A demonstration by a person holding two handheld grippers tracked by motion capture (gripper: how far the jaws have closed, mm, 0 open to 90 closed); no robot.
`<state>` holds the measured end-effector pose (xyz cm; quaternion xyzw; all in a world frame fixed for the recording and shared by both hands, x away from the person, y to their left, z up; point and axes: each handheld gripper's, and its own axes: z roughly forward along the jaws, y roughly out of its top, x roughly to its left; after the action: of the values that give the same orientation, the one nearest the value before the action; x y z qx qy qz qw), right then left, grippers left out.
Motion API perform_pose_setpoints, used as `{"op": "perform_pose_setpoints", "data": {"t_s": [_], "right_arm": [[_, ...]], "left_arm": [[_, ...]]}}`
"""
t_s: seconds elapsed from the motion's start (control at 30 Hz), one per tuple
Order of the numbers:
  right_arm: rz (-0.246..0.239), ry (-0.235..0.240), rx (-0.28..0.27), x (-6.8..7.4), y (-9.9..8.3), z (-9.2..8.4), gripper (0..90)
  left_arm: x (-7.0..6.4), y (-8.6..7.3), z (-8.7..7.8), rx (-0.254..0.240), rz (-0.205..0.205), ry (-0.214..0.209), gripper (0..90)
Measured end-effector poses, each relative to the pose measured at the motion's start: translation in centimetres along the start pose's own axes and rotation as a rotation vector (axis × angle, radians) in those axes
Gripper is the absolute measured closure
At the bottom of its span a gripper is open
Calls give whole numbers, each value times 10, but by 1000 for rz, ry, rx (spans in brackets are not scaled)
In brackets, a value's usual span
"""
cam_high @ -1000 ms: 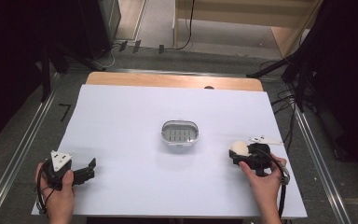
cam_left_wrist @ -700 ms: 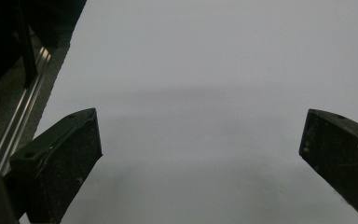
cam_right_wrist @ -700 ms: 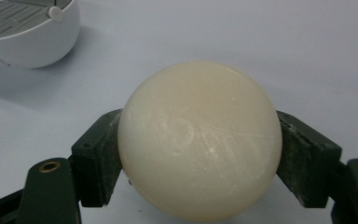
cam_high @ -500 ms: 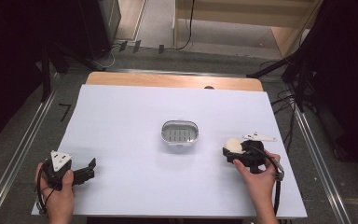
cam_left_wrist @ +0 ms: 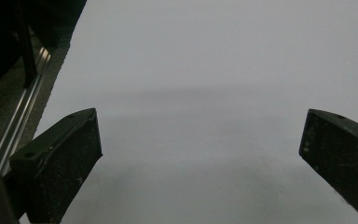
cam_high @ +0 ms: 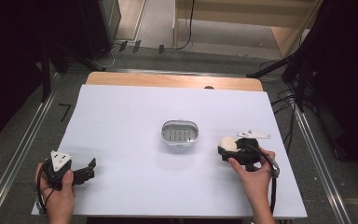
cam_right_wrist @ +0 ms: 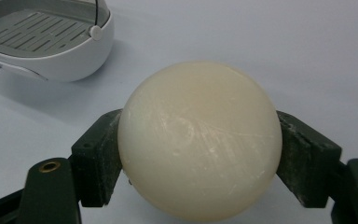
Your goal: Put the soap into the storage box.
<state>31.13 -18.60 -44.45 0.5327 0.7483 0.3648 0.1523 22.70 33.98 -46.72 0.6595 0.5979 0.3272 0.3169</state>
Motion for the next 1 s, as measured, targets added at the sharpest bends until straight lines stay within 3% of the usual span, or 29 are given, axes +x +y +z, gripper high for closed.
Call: {"op": "perform_pose_setpoints", "data": {"t_s": [1.0], "right_arm": [[-45, 35, -9, 26, 20, 6, 250]], "left_arm": [[0, 0, 0, 1, -4, -3, 0]]}}
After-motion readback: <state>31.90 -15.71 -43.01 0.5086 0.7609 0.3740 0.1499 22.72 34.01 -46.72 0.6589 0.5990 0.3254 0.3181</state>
